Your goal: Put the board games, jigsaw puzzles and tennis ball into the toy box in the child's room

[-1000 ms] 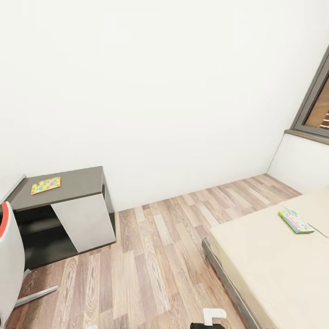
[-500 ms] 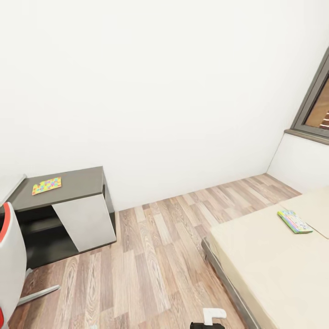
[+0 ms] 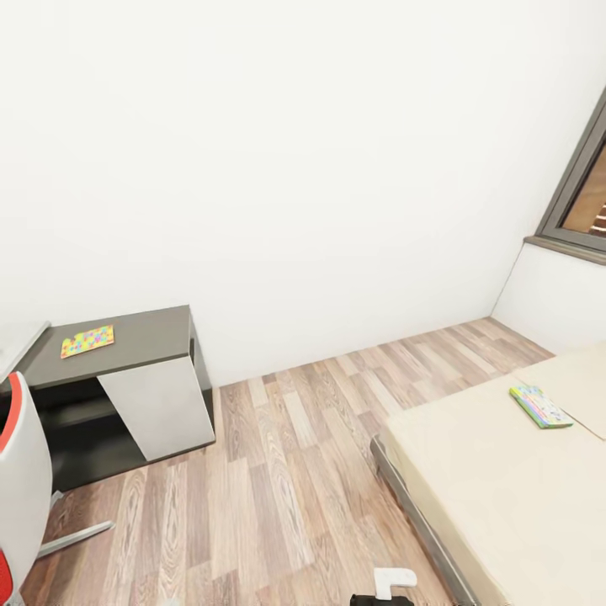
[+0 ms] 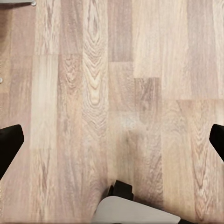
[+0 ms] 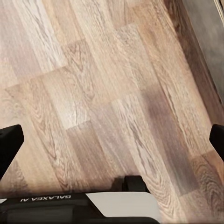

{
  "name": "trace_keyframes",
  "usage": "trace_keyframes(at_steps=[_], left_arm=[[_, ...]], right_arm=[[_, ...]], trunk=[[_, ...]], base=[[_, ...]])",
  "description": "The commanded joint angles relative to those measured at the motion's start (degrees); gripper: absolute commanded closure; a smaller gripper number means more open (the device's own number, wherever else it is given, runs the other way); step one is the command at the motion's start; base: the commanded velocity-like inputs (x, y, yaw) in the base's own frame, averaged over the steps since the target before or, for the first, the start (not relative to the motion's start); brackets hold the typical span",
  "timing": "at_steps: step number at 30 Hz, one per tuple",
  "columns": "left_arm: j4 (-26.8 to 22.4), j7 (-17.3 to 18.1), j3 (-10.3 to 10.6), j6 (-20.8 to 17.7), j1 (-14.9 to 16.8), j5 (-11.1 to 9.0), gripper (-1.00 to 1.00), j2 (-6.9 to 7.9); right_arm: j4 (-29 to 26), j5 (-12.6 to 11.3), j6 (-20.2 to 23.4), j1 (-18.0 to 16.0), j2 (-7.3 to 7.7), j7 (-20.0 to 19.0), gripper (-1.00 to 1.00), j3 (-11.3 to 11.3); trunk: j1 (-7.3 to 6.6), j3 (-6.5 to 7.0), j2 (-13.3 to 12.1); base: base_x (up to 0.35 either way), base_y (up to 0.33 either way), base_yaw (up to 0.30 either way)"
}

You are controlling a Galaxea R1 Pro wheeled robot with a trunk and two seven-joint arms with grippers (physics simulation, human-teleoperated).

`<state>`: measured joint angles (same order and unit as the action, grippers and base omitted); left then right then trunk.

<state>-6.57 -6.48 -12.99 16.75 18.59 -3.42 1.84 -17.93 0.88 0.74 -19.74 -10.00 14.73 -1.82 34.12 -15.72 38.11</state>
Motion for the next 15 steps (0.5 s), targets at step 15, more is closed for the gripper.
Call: trace_keyframes(at_steps=[15], left_arm=[[0.07,-0.03,0.09,0.22,0.05,-0.36,-1.0,0.0]], right_arm=[[0.0,0.02,0.22,-0.03,0.0,0.3,-1.0,-0.2]], trunk=[[-3.29,1.21,-5.97]], base=[[0.0,0.0,0.0]])
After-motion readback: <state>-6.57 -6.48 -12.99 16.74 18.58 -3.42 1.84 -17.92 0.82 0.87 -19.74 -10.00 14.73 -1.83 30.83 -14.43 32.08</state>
